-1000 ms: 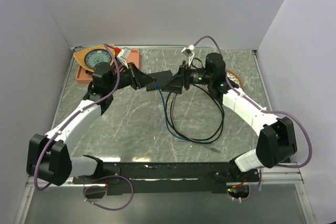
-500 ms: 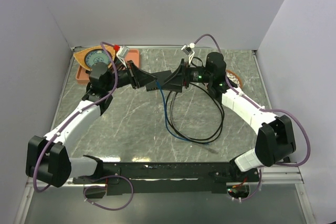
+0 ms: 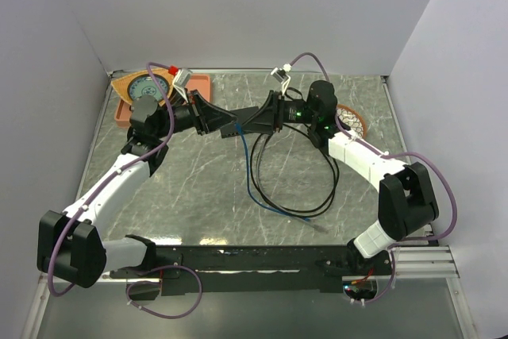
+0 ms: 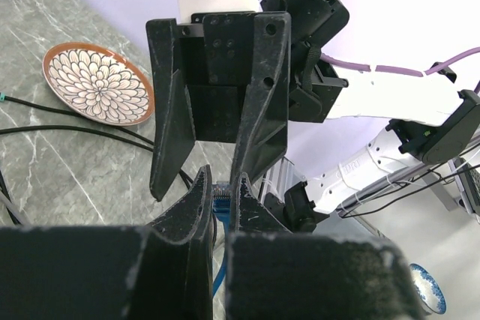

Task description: Insert the plug into the switch port

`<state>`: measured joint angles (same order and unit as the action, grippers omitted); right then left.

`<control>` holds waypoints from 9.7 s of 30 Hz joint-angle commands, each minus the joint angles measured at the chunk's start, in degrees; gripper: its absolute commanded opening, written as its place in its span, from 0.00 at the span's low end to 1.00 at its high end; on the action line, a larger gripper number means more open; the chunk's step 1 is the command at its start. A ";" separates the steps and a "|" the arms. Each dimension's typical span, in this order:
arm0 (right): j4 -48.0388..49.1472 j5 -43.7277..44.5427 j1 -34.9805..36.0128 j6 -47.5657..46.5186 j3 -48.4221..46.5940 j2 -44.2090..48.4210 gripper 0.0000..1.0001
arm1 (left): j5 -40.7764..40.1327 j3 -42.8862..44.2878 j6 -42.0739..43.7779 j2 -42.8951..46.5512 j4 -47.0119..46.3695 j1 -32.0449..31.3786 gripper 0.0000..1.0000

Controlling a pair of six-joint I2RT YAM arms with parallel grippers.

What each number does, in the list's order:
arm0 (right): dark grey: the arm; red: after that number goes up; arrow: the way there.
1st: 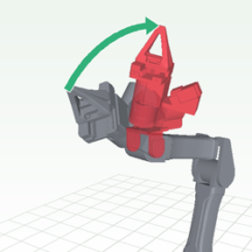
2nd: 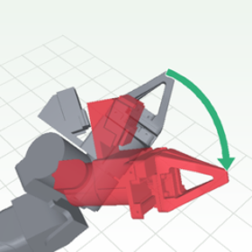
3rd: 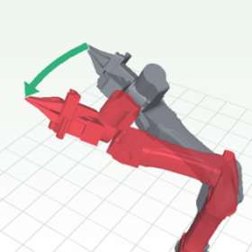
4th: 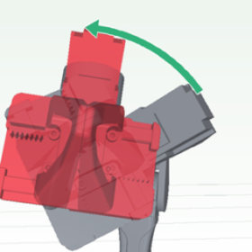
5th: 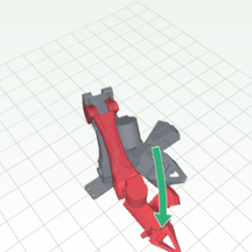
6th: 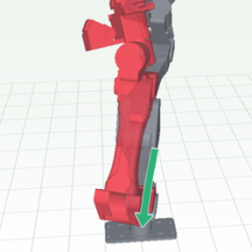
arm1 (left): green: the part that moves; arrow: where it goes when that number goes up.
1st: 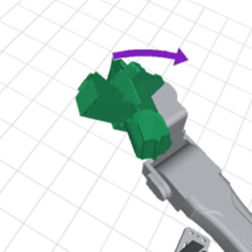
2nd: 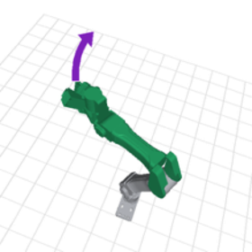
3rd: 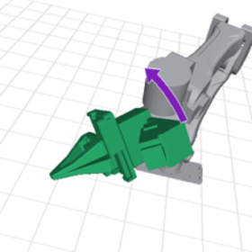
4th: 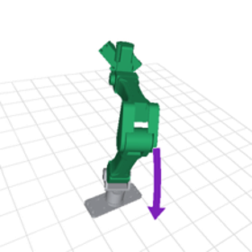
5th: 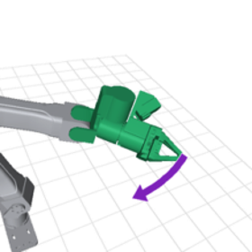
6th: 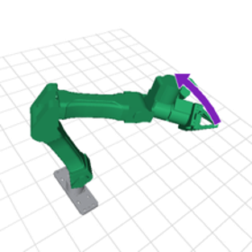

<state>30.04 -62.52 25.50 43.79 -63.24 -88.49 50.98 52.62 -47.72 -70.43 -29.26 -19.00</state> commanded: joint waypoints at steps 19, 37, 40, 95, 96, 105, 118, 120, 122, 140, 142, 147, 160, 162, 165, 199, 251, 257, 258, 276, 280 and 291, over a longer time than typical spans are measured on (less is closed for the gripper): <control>5.46 -1.29 3.33 2.26 0.49 1.04 0.40 | -0.80 0.91 0.44 0.38 -1.07 -0.16 0.01; -5.06 2.40 3.16 -3.15 -2.31 3.58 0.00 | -2.02 0.55 2.02 0.91 1.39 -0.16 0.06; -16.92 5.56 3.16 -11.84 -5.03 5.16 0.00 | -4.30 1.87 2.98 1.09 3.58 -0.16 0.25; -46.57 46.88 4.91 -35.97 3.65 19.05 0.00 | -54.76 77.81 32.34 -72.74 54.31 -8.68 0.96; -46.65 46.79 4.74 -35.88 3.74 19.14 0.00 | -54.59 77.64 32.17 -73.52 54.22 -8.85 0.96; -46.74 45.74 4.47 -35.44 3.74 18.44 0.00 | -54.84 75.70 30.59 -74.85 55.44 -9.03 0.96; -46.30 44.60 4.48 -36.41 4.62 18.79 0.00 | -57.66 60.70 22.15 -69.41 64.59 -9.03 0.87; -46.13 43.98 4.48 -36.41 4.71 18.35 0.00 | -59.50 55.96 20.40 -66.51 64.50 -9.03 0.88; -45.95 42.92 4.47 -36.23 4.71 17.92 0.00 | -60.91 53.30 19.61 -63.62 64.67 -8.95 0.88; -46.48 39.49 6.49 -37.29 2.16 14.40 0.00 | -60.03 27.44 15.47 -39.27 56.60 -8.51 0.98; -46.48 39.41 6.85 -37.02 1.29 14.31 0.00 | -59.51 28.32 16.26 -36.63 54.84 -8.07 0.96; -48.49 41.77 9.83 -38.60 -1.09 13.43 0.00 | -52.68 28.25 16.44 -32.76 51.59 -2.28 0.96; -50.35 51.27 19.94 -39.84 -2.59 3.86 0.00 | -39.57 7.69 13.72 -24.14 41.22 9.25 0.97; -48.77 51.71 20.82 -39.31 -1.80 2.80 0.00 | -34.74 4.43 13.19 -24.66 36.41 9.25 0.99; -48.24 51.80 22.14 -39.04 -1.97 0.08 0.00 | -29.73 1.26 11.43 -25.63 32.26 9.16 1.00; -48.50 67.88 33.12 -38.78 -7.33 -16.63 0.00 | -29.54 -2.78 11.07 -26.68 28.22 9.16 0.82; -45.60 74.30 35.76 -37.73 -6.01 -19.71 0.00 | -25.67 -8.15 9.05 -28.53 25.56 5.65 0.65; -44.90 72.98 35.94 -38.25 -6.63 -19.88 0.00 | -25.49 -8.15 8.70 -28.36 25.04 4.94 0.65; -44.98 72.98 35.85 -38.34 -6.89 -19.97 0.00 | -25.67 -8.06 8.70 -28.18 25.38 4.77 0.64; -42.96 70.00 35.94 -39.92 -5.40 -18.56 0.00 | -28.65 -8.94 7.47 -27.39 25.65 4.33 0.66; -42.61 69.55 36.03 -39.92 -4.70 -18.04 0.00 | -29.80 -8.85 7.38 -27.48 26.35 4.33 0.66; -41.02 71.12 36.11 -39.75 -2.50 -16.80 0.00 | -30.24 -8.94 7.29 -27.39 26.53 4.33 0.67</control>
<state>-13.04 7.46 60.99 3.95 -65.67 -107.28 22.81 44.93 -40.38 -97.01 -7.53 -13.96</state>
